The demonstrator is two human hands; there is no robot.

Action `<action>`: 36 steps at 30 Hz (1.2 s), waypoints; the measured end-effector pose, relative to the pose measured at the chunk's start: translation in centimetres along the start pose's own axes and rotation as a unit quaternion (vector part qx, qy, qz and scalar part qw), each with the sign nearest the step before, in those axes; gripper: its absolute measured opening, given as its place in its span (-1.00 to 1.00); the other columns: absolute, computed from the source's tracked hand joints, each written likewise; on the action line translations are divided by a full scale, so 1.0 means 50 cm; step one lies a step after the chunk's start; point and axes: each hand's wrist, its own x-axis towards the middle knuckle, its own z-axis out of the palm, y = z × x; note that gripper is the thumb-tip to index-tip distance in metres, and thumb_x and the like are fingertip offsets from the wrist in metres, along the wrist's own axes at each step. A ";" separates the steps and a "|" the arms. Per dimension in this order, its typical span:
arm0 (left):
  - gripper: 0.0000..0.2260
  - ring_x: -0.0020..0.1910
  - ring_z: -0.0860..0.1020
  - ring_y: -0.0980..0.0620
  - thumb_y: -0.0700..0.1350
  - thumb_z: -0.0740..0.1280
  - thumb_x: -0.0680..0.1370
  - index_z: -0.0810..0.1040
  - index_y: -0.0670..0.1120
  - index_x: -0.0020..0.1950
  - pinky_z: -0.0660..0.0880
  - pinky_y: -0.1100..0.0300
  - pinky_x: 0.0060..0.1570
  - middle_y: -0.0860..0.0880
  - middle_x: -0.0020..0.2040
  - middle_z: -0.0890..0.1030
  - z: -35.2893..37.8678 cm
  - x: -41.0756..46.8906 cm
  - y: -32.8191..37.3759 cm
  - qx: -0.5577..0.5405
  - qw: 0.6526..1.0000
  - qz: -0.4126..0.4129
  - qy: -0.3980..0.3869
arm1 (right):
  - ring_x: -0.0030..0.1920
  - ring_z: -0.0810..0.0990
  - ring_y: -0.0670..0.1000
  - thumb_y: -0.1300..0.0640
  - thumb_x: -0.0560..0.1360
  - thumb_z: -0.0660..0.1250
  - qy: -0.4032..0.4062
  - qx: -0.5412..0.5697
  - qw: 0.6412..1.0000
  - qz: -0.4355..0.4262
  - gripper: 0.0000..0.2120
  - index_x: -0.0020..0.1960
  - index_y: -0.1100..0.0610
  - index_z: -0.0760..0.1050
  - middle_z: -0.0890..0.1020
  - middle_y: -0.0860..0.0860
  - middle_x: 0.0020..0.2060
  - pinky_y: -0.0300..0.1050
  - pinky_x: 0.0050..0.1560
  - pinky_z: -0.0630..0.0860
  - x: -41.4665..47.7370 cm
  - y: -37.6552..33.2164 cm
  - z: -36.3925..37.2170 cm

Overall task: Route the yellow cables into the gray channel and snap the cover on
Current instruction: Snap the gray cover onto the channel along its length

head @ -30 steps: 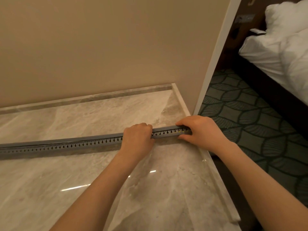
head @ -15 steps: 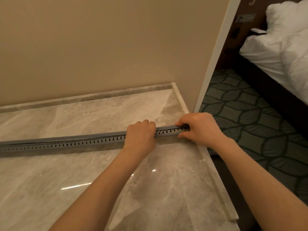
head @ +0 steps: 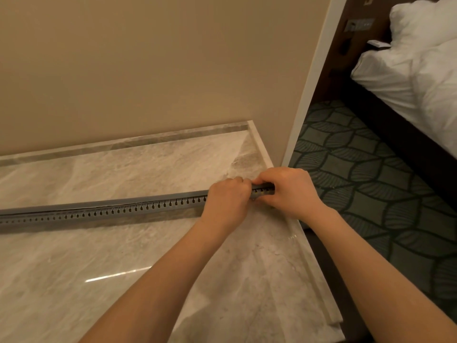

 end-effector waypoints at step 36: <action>-0.84 -0.53 0.43 0.02 -0.17 0.46 0.17 0.50 -0.10 -0.37 0.23 0.28 -0.57 0.00 -0.48 0.48 -0.037 -0.017 0.003 0.035 0.979 0.105 0.174 | -0.56 0.31 -0.01 -0.40 0.42 0.08 -0.138 0.428 0.838 0.311 -0.33 -0.14 0.17 0.63 0.60 0.08 -0.50 -0.34 -0.58 0.28 -0.043 0.083 -0.038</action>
